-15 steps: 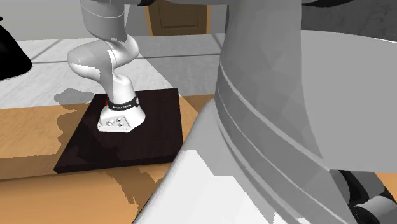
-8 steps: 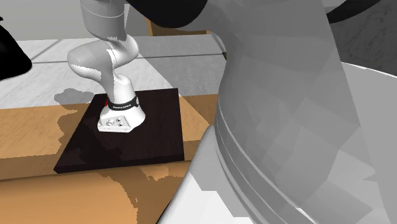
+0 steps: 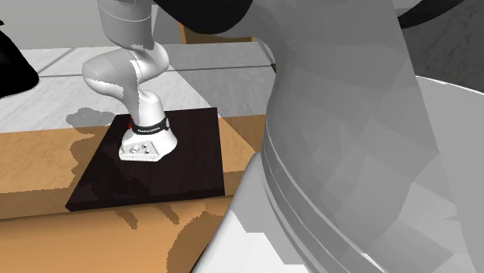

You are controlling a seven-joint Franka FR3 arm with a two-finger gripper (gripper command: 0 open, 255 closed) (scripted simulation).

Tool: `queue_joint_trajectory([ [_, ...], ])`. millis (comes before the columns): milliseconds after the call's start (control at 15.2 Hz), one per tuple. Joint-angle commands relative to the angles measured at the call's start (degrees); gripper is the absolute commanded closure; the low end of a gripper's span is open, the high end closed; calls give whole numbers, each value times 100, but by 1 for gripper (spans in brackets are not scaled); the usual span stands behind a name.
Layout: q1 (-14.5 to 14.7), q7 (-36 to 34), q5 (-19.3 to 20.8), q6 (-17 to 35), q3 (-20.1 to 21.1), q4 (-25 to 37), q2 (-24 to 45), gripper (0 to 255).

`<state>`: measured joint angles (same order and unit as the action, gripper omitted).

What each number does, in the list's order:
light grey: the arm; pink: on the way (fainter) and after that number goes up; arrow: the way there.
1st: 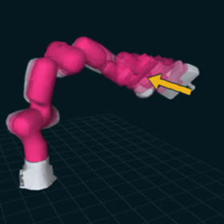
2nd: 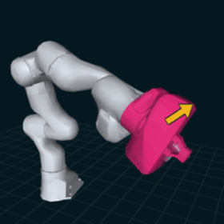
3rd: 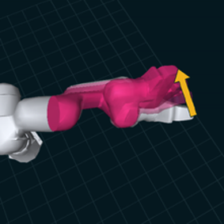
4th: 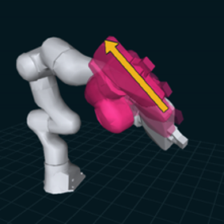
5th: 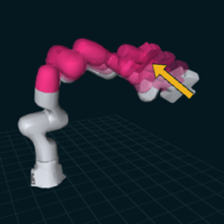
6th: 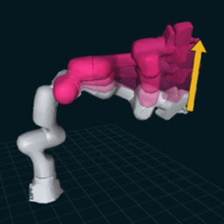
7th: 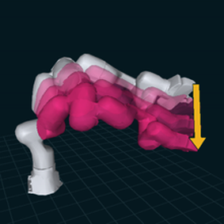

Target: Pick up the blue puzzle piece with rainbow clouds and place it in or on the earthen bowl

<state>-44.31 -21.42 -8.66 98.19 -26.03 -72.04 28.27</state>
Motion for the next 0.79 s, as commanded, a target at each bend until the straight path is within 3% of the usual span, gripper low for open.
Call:
queue_joint_trajectory([
  [0,-29,-6,-7,-208,-1,235,25,0],
  [198,-153,-18,-57,-841,7,1023,174,0],
  [726,-154,-18,-57,-841,8,1023,174,0],
])
